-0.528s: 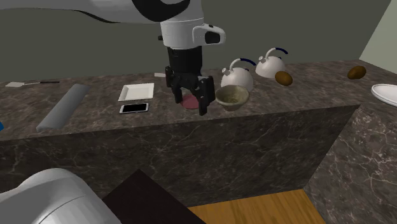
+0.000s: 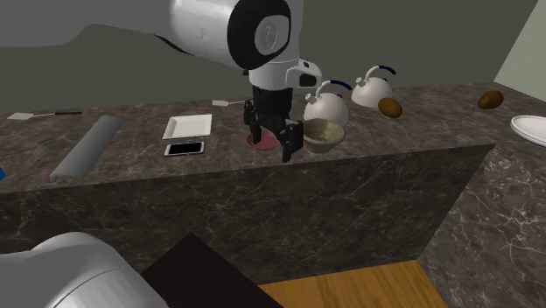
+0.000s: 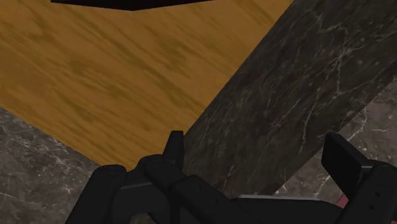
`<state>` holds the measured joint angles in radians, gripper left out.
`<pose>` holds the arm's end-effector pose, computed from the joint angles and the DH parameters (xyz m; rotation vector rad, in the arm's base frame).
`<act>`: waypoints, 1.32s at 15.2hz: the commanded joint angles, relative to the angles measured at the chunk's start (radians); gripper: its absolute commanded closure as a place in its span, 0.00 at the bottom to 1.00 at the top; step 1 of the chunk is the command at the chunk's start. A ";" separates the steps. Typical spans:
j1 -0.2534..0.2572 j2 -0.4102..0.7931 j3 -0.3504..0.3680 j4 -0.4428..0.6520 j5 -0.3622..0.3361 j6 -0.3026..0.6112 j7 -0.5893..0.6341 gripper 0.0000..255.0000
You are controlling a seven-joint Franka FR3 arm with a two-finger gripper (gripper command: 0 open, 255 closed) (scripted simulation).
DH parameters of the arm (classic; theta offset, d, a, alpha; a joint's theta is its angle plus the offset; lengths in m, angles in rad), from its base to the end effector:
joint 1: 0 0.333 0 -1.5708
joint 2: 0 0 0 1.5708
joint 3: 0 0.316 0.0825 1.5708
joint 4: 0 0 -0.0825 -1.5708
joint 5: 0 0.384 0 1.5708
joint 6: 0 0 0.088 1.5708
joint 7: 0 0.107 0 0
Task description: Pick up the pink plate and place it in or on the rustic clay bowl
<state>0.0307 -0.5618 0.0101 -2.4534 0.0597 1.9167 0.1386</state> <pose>0.3821 0.0201 0.4969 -3.0829 0.1834 -0.0316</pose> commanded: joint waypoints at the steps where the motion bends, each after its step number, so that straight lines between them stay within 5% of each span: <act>1: 0.012 0.066 -0.014 0.008 0.038 0.069 -0.018 0.00; 11: 0.089 0.427 -0.067 0.138 0.301 0.324 -0.173 0.00; 20: 0.104 0.760 -0.043 0.385 0.598 0.400 -0.360 0.00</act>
<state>0.1384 0.1570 -0.0374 -2.1078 0.6240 2.3173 -0.1986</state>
